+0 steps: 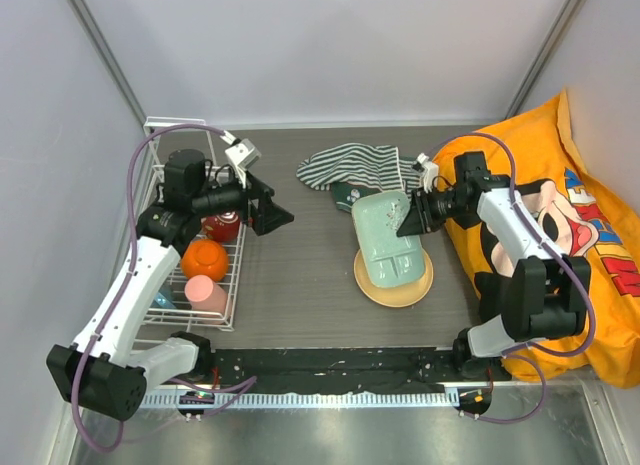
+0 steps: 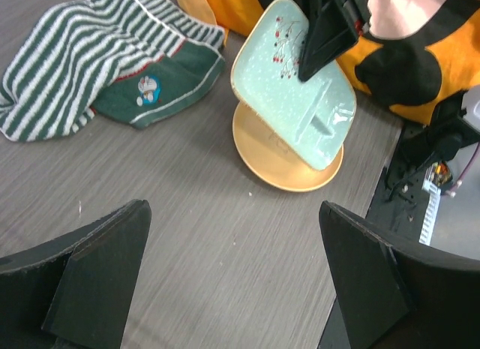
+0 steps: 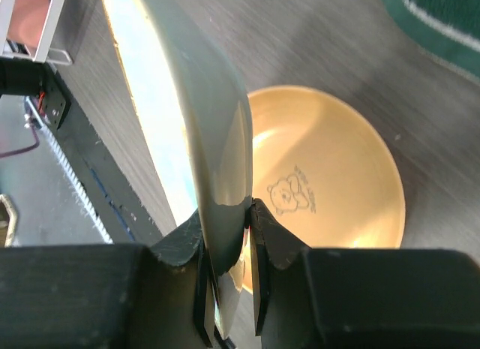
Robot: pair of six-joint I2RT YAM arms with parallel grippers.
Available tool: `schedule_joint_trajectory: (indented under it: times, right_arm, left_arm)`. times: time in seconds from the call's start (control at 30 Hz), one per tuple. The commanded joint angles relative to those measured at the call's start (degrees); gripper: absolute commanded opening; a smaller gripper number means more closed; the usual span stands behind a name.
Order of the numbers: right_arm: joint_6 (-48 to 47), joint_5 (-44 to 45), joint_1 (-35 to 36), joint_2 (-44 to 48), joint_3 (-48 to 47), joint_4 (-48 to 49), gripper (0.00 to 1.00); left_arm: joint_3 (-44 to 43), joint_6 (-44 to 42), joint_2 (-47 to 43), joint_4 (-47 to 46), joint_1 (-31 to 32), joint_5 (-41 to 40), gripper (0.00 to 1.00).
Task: Unload the mixed dishes from the dish rack
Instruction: Place the plate at the center of the board.
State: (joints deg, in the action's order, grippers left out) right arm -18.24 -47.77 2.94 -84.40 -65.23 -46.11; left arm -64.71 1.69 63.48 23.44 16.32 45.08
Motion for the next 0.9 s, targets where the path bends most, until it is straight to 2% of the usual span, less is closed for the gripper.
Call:
schedule_joint_trajectory:
  times: [0.0,0.1,0.53,0.87]
  right_arm:
    - [-10.38,-8.30,-2.14,-2.78,-2.97,-10.72,0.01]
    - [-15.84,-9.36,-3.98,-6.82,-4.55,-16.45,0.01]
    - [-27.80,-11.29,-4.61,-19.30,-7.63,-26.04,0.01]
    - [-29.75,-11.21,-4.61,-24.93,-9.65,-27.90,0.01]
  left_arm:
    - [-2.09,-3.54,0.50,2.92,-0.41,1.59,1.00]
    - [-1.83,-3.54,0.76,3.01,-0.32,1.85,1.00]
    - [-1.30,-4.07,0.94,3.37,-0.32,1.85,1.00]
    - [-1.03,-4.07,0.94,3.19,-0.41,2.03,1.00]
